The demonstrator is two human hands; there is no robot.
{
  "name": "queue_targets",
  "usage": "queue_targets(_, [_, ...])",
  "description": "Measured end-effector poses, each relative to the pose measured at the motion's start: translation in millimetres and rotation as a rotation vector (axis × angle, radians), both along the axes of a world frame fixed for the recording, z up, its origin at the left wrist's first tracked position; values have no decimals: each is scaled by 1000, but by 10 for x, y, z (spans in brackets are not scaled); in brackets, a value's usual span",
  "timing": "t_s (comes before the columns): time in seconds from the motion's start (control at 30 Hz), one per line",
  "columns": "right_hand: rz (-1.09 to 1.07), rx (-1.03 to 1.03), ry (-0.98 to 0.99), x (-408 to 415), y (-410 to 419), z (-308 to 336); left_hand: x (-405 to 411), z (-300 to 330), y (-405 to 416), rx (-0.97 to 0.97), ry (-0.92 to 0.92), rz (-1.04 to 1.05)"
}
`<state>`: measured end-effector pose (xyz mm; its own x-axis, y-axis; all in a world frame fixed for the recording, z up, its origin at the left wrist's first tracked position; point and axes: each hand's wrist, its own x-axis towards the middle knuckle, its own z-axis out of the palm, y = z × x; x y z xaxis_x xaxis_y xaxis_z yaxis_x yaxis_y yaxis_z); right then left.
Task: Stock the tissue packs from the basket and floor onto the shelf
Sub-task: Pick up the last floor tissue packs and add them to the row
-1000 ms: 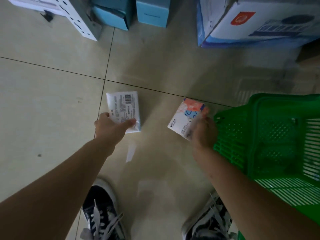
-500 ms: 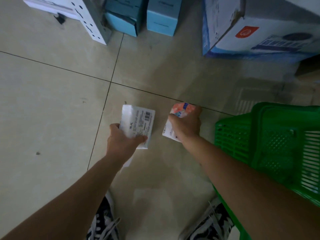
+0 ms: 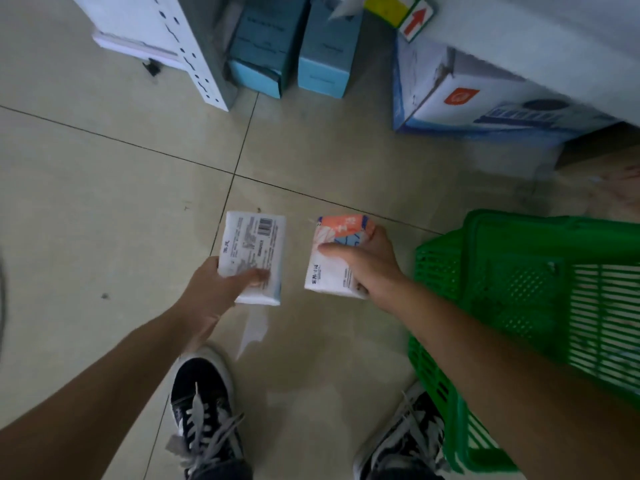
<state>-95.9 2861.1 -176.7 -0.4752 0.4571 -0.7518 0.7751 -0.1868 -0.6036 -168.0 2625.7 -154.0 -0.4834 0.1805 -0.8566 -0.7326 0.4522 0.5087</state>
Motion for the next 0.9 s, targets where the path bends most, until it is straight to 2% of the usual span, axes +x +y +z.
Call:
queue_targets(0.1, [106, -63, 53, 55, -22, 549, 34, 527, 83, 49, -8, 45])
queue_targets(0.2, [114, -46, 108, 100, 88, 1146, 42, 1091, 163, 101, 22, 56])
queue_targets(0.37, [25, 41, 210, -48, 320, 2214, -112, 2098, 345, 158, 94, 31])
queue_targets(0.5, [58, 86, 284, -336, 463, 3065, -382, 3034, 590, 181, 174, 79])
queue_targets(0.9, [-126, -23, 443, -445, 637, 5993, -693, 5940, 595, 257, 291, 59])
